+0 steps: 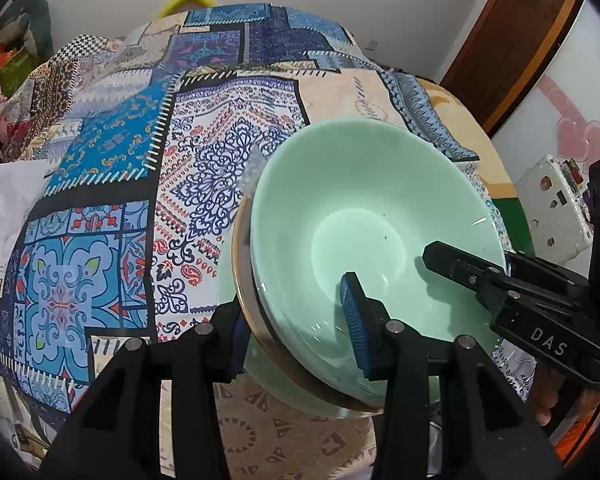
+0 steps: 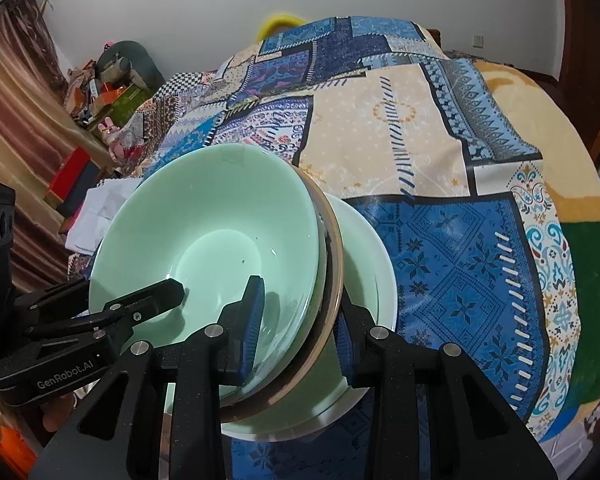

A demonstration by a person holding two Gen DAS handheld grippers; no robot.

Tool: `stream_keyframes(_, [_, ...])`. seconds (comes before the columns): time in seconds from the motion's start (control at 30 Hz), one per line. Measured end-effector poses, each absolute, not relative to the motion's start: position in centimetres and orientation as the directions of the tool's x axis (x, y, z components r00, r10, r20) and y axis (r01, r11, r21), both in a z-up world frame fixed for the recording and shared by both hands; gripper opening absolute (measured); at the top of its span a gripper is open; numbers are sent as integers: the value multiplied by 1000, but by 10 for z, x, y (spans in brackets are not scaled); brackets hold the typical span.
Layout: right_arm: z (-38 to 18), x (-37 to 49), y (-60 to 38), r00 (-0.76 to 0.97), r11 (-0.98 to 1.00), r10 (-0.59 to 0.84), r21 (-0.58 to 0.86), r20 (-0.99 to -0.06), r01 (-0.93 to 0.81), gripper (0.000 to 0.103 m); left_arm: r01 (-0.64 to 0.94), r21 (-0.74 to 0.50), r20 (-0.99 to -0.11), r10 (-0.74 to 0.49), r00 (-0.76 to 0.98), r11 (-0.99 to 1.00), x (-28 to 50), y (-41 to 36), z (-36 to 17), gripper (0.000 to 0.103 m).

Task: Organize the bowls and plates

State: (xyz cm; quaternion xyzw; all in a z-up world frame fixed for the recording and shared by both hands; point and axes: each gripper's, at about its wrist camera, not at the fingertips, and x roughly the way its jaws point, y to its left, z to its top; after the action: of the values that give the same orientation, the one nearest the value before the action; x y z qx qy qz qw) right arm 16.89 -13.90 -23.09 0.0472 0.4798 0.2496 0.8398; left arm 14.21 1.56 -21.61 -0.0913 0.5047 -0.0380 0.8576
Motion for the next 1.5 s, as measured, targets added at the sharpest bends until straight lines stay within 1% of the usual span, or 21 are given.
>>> stream_keyframes(0.2, [-235,170,-141,406,865,480,344,-777,-365,30,-31,-210,-860,-170,480,977,143,17,-222,43])
stream_keyframes(0.37, [-236,168,-139,412,866,473,325,-779,-381,34,-27,-210,-862,-172,477,977,143,18,-223,43])
stream_keyframes(0.4, [-236,168,-138,418,870,462,309,-782,-384,36,-23,-214,-862,-178,476,977,143,18,-224,43])
stream_keyframes(0.43, [-235,168,-138,426,877,447,291,-787,-382,41,-18,-216,-860,-182,476,976,143,18,-223,43])
stream_keyframes(0.47, [-234,168,-138,440,885,432,276,-787,-375,48,-17,-213,-858,-178,482,977,143,18,-223,45])
stream_keyframes(0.53, [-232,166,-142,455,892,421,267,-785,-365,53,-13,-153,-851,-126,510,988,140,16,-218,49])
stream_keyframes(0.6, [-228,164,-146,461,892,426,274,-778,-360,54,-7,-113,-842,-92,532,994,135,13,-212,54])
stream_keyframes(0.67, [-223,161,-149,469,892,427,274,-773,-360,54,3,-107,-832,-91,547,994,131,13,-206,56])
stream_keyframes(0.8, [-205,149,-152,501,890,432,264,-750,-373,54,4,-109,-809,-91,581,994,120,13,-188,57])
stream_keyframes(0.9, [-183,136,-153,542,884,445,253,-713,-394,55,-3,-127,-773,-97,626,992,107,15,-165,58])
stream_keyframes(1.03, [-154,116,-156,597,874,466,237,-653,-424,60,0,-132,-705,-94,703,991,83,16,-129,61])
stream_keyframes(1.1, [-139,107,-156,625,868,480,231,-616,-439,62,11,-128,-662,-94,743,992,69,13,-109,67])
stream_keyframes(1.27, [-109,84,-160,675,855,508,218,-535,-471,63,18,-116,-564,-81,822,993,39,11,-70,73])
stream_keyframes(1.37, [-92,68,-163,705,849,521,205,-482,-487,64,18,-146,-498,-89,862,989,19,14,-50,80])
stream_keyframes(1.4, [-87,63,-164,713,846,527,202,-463,-494,65,16,-151,-477,-87,875,988,13,14,-44,83])
stream_keyframes(1.47, [-77,54,-166,730,842,535,195,-426,-503,74,14,-148,-435,-77,897,989,3,14,-35,87])
stream_keyframes(1.5, [-74,50,-167,740,842,536,192,-406,-504,76,8,-139,-407,-65,911,990,-4,13,-30,91])
